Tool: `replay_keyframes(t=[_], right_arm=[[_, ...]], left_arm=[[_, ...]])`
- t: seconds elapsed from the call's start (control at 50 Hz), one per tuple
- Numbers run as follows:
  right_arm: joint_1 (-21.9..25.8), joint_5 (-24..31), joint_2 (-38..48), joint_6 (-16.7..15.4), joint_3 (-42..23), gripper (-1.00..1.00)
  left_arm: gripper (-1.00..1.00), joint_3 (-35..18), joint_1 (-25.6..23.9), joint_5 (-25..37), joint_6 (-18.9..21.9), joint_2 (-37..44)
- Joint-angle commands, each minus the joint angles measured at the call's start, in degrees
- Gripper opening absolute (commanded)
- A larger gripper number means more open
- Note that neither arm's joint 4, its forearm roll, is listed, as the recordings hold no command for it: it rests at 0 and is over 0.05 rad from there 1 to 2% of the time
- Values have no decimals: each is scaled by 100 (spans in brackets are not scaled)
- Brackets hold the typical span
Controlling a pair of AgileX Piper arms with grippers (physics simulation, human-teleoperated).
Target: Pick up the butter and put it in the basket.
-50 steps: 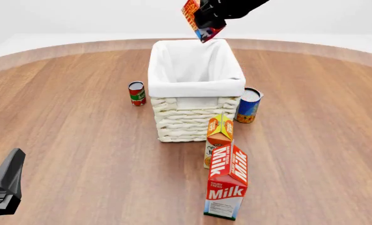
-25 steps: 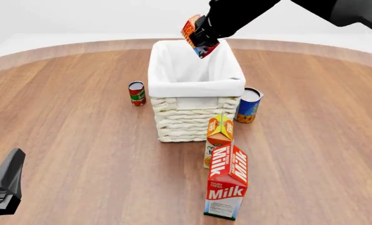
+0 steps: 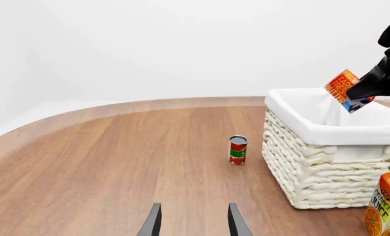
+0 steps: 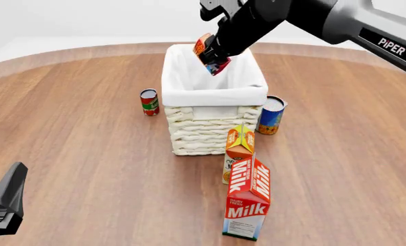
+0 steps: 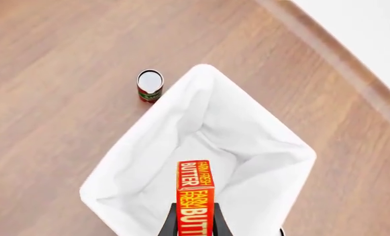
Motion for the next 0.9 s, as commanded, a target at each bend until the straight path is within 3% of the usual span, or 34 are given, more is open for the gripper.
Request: replay_keyframes(t=[0.02, 0.9], right_arm=[[-58, -170, 151, 79, -47, -100], [-242, -519, 721, 91, -188, -100]], left_arm=[[100, 0, 0, 0, 0, 0], [100, 0, 0, 0, 0, 0]])
